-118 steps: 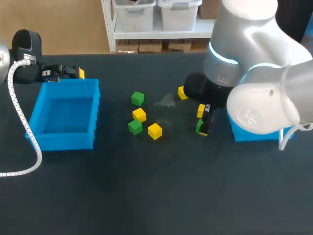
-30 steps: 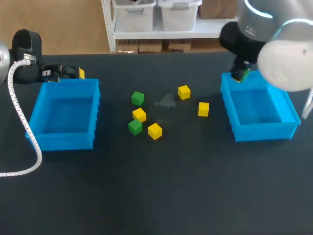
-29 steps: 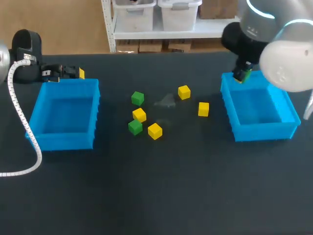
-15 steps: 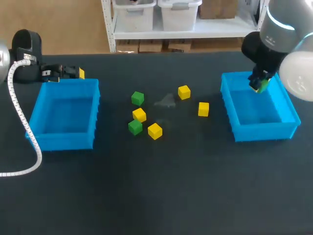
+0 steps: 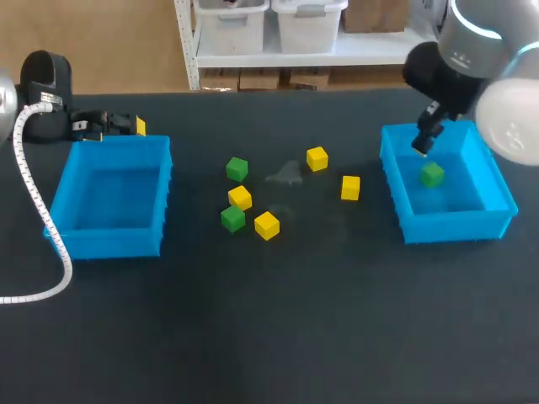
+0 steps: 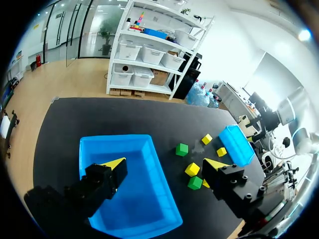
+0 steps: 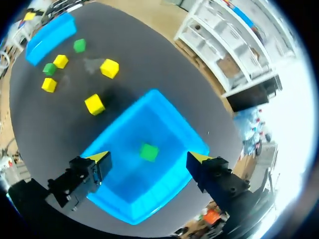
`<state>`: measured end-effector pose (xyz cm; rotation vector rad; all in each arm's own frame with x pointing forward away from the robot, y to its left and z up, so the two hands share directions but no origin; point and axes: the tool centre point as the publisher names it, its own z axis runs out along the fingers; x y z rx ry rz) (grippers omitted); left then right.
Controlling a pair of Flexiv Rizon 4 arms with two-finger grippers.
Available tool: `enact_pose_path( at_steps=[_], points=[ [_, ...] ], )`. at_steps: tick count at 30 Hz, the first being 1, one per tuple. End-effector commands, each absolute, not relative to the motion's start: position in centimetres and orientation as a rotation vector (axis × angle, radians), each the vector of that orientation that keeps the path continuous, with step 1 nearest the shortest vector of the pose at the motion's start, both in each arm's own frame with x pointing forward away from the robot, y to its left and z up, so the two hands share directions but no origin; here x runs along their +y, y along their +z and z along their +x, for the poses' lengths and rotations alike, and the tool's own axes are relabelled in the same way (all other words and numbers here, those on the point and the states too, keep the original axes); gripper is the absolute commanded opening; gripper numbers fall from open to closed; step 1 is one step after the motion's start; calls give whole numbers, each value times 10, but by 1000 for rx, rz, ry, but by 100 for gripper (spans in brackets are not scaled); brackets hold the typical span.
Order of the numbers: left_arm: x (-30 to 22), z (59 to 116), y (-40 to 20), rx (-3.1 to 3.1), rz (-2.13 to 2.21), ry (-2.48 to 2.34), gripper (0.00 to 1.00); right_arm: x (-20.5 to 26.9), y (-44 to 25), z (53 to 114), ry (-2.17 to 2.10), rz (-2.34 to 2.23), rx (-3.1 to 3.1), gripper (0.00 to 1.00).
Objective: Put the green cubes in the right bin and the yellow cubes in the left bin.
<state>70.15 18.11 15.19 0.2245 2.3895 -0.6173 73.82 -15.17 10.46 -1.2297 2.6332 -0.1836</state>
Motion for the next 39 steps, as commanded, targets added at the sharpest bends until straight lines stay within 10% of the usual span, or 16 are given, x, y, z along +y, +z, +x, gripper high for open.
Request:
enact_pose_path(
  at_steps=[1, 39],
  points=[
    [182, 701, 151, 2383, 227, -625, 100, -127, 115, 752, -201, -1314, 2640, 100],
    [182, 701, 151, 2383, 227, -625, 100, 90, 92, 726, -77, -1981, 2310, 100]
  ],
)
